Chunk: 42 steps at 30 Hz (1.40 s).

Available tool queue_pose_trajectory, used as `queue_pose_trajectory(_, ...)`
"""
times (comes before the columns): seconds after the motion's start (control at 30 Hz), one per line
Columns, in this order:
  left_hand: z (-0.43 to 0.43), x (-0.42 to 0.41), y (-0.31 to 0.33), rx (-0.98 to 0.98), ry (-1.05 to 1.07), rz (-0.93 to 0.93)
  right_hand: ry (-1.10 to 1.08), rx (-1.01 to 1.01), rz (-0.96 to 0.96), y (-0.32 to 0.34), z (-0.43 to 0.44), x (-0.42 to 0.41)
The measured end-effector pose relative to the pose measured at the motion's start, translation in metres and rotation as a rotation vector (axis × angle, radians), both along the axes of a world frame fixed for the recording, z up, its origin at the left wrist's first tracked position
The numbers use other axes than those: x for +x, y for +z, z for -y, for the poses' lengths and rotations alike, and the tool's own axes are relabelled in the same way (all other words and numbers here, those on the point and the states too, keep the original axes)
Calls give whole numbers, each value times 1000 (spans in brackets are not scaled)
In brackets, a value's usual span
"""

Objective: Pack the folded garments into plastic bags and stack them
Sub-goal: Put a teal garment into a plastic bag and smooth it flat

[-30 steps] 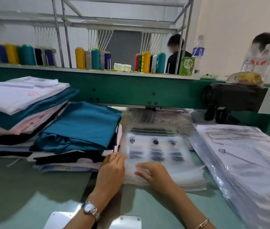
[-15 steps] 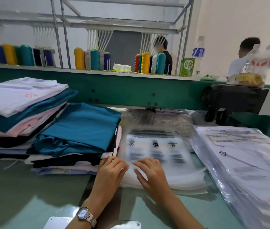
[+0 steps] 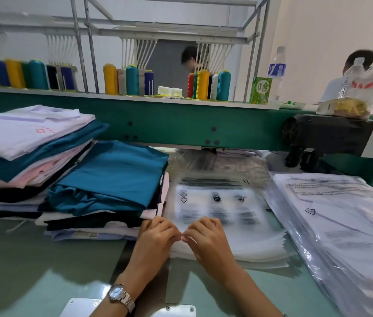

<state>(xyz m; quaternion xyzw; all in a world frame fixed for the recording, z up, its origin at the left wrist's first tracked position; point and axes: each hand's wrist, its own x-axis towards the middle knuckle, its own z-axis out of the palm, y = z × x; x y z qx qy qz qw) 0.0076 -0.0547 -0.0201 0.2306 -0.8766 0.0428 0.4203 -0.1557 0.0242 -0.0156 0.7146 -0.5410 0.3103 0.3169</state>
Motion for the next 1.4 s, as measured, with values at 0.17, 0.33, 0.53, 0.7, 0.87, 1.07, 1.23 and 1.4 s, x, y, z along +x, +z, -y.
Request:
queue_pose_trajectory(0.17,-1,-2,3,48,-16,-5,-112,73,-147,12,-8,-5)
queue_pose_trajectory(0.33,4,4,3,69,3,-44,-270,193,-272,23,-23,-20)
queue_pose_trajectory(0.53,7,8,8,31,53,-56,-471,331,-393,32,-52,-47)
queue_pose_trajectory(0.7,6,10,12,-65,86,-49,-681,412,-378,38,-76,-75)
queue_pose_trajectory(0.87,7,9,10,-60,145,-52,-846,444,-270,42,-93,-89)
queue_pose_trajectory(1.07,9,9,10,-44,254,-58,-944,446,-256,45,-99,-97)
queue_pose_trajectory(1.23,8,9,8,-35,278,-53,-1127,650,-235,44,-101,-108)
queue_pose_trajectory(1.4,6,6,3,-21,263,-78,-1123,747,-191,49,-98,-98)
